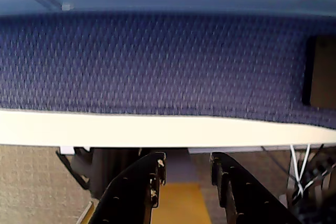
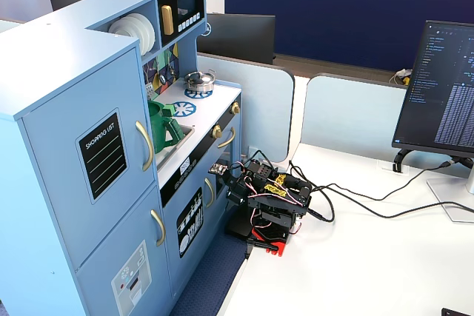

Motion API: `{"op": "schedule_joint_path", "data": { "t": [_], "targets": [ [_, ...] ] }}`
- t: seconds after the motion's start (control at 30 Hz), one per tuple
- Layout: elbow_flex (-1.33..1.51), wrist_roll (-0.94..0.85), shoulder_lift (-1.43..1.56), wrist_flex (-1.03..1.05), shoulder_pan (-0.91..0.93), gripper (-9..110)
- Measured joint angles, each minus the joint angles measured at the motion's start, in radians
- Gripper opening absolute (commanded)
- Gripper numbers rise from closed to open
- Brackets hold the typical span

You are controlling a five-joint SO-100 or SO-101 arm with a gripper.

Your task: Close the left cabinet door

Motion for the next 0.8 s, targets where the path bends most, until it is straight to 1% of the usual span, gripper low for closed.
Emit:
{"op": "schedule_joint_path", "data": {
  "t": [0.3, 0.8],
  "targets": [
    [-0.012, 0.129, 0.009, 0.003, 0.020, 2],
    [-0.014, 0.138, 0.009, 0.003, 0.023, 3]
  ]
}}
